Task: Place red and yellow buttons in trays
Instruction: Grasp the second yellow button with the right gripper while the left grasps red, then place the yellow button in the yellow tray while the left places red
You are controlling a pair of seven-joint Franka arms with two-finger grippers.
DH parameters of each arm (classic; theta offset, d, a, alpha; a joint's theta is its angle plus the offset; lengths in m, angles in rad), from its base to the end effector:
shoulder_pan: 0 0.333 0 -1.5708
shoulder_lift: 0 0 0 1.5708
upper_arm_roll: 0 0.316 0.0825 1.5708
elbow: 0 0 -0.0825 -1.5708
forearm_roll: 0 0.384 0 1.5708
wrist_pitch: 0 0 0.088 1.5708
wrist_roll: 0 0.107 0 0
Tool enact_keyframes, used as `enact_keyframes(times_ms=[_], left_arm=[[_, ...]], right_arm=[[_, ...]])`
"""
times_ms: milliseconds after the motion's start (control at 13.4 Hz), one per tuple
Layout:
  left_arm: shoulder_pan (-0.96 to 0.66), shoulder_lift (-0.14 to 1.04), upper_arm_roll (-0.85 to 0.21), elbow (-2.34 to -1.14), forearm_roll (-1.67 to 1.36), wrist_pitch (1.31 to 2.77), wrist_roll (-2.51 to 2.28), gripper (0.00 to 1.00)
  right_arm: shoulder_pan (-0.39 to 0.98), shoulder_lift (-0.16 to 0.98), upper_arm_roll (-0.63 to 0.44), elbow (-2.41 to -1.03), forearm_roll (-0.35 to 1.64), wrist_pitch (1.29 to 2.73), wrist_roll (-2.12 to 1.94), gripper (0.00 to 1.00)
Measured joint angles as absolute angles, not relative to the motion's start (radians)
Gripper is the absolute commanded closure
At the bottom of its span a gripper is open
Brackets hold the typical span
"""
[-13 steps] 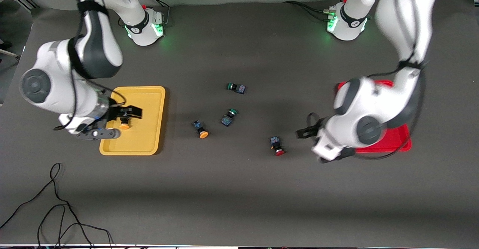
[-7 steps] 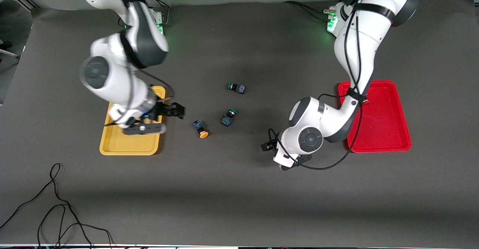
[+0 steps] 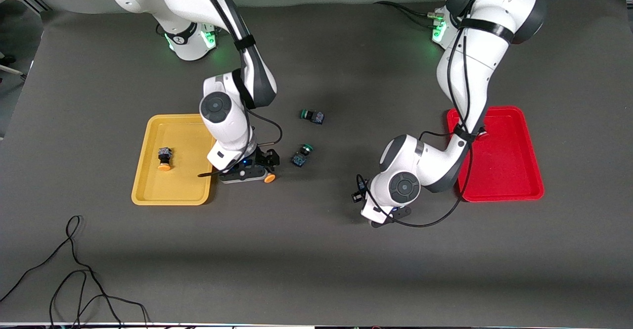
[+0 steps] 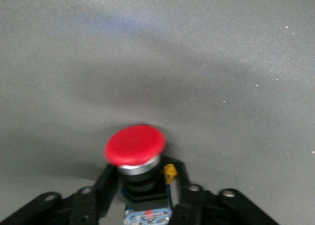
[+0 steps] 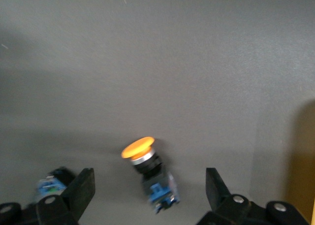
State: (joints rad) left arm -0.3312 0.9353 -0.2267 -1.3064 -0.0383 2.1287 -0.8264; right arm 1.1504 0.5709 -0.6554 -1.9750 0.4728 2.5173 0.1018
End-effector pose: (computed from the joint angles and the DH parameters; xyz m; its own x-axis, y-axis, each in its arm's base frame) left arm 0.6404 -0.3574 0.1759 0.9106 0.3470 -0.2244 0.3696 -0.9267 0.0671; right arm 0.5405 0.3079 0.2410 0.9837 0.1174 0.1362 0.1179 -0.9930 0.0038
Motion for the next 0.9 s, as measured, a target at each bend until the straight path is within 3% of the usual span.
enact_keyframes(times_ms=[225,374,449,599,674,898], left_arm=[[-0.33,0.934,-0.227,-1.295,-0.038,2.128,-0.827,1.0],[-0.317,0.915,-0.223,-1.271,-0.035,2.052,-0.826,1.0],[-0.299,0.887,-0.223,-1.258,-0.029,1.968,-0.821,1.0],[-0.258,0.795,-0.22,-1.257,-0.011,1.808,-0.774,1.0],[-0.232,0.733,-0.216,-1.287,-0.006,1.765,-0.722,1.0],[-0.112,0.532,-0.209,-1.533,0.022,1.782,-0.511,1.0]], right_arm=[[1.149,0.63,-0.629,-1.983,0.563,2.556,-0.051,0.0],[1.149,0.657,-0.623,-1.983,0.638,2.559,-0.192,0.0],[1.149,0.668,-0.623,-1.983,0.674,2.56,-0.249,0.1],[1.148,0.682,-0.623,-1.982,0.699,2.562,-0.292,0.67],[1.147,0.685,-0.623,-1.982,0.7,2.562,-0.294,0.8],[1.146,0.685,-0.623,-1.975,0.71,2.561,-0.289,0.83]])
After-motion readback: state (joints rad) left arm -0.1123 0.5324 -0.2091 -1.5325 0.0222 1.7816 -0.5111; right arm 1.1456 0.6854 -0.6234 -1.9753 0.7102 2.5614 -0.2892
